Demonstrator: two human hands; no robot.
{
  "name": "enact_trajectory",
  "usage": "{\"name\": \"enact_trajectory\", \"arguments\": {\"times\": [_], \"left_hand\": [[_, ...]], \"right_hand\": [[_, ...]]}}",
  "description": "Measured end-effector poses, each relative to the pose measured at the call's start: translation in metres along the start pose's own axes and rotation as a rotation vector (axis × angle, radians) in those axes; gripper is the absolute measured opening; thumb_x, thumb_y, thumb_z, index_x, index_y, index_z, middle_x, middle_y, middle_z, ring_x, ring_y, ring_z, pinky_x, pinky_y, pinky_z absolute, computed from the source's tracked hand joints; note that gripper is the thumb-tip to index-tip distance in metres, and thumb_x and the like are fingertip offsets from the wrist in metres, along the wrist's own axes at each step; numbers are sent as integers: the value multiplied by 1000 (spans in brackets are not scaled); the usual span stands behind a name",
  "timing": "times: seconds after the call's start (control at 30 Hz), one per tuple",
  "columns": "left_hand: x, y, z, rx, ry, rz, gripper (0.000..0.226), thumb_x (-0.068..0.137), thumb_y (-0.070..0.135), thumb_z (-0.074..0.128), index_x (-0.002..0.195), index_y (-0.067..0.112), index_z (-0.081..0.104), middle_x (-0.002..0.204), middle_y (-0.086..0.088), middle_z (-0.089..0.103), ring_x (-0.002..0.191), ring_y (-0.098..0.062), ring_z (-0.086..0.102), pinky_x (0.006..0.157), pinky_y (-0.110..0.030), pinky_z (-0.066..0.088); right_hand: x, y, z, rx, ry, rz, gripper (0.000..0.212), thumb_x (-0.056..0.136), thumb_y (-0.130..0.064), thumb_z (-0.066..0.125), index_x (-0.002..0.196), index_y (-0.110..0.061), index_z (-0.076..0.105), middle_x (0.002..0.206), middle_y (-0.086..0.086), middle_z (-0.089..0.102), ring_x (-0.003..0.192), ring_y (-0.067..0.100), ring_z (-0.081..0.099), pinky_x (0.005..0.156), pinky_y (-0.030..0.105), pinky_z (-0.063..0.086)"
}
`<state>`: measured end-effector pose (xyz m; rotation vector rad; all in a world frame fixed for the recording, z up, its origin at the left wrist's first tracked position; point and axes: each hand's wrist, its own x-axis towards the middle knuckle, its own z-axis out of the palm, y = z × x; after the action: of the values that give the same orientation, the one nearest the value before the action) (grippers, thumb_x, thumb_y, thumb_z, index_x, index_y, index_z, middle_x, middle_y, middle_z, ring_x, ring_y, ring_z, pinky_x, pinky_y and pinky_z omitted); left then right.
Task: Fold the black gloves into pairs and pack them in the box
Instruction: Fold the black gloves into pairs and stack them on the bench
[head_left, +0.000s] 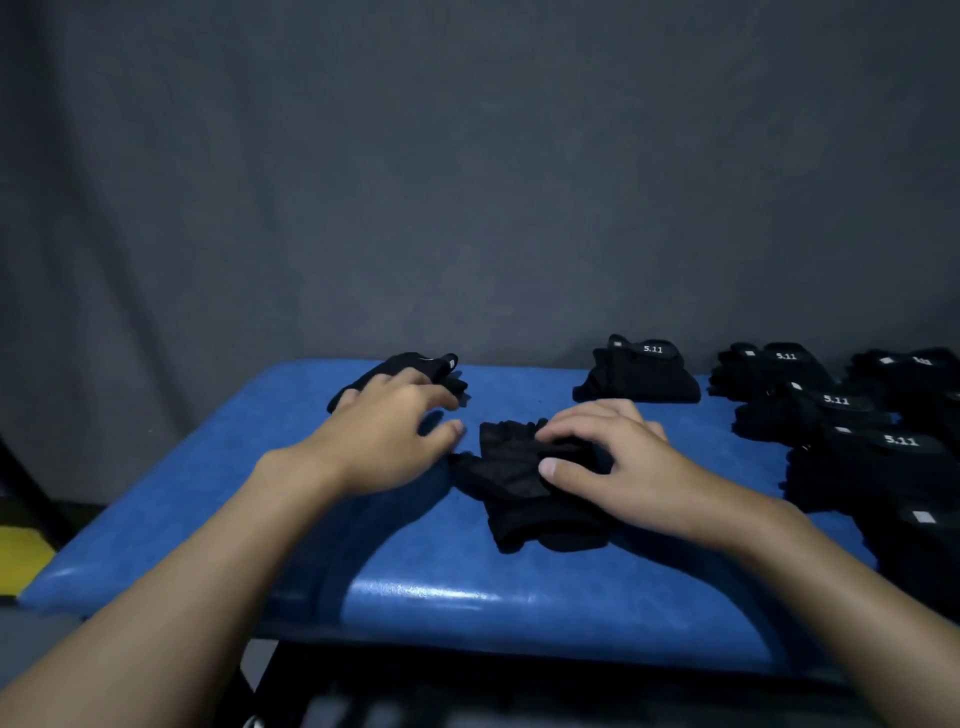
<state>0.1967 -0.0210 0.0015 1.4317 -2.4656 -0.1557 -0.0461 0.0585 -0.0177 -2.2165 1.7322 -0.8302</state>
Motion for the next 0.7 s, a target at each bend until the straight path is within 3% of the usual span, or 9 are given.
{"name": "enact_trajectory", "arguments": {"times": [0.13,0.33,0.53,0.7], "left_hand": [[0,-16,1,55,-55,-90,38,99,50,44,133,39,55,149,8,35,140,-20,29,109,-48,24],[1,-26,1,81,-93,-108,46,100,46,45,140,25,51,152,13,37,139,-12,35,109,-47,25],[-4,-19,-12,12,160,4,38,99,37,48,132,25,60,137,19,50,124,-7,49,99,-36,32],[-12,2,-21,-123,337,180,37,94,35,49,123,19,67,126,18,58,111,-5,56,104,-44,41]], "right_hand": [[5,-7,6,9,-18,-3,26,88,-51,61,111,-41,63,115,-33,52,126,-1,28,114,38,16],[15,-13,13,28,-28,6,26,89,-46,62,114,-39,63,118,-28,52,126,0,29,114,37,17],[21,-19,16,47,34,-37,21,89,-40,64,110,-38,65,117,-29,52,125,-1,31,112,37,18],[25,-24,15,-3,112,-112,28,85,-43,62,112,-37,64,149,-18,32,140,2,17,114,38,17]]}}
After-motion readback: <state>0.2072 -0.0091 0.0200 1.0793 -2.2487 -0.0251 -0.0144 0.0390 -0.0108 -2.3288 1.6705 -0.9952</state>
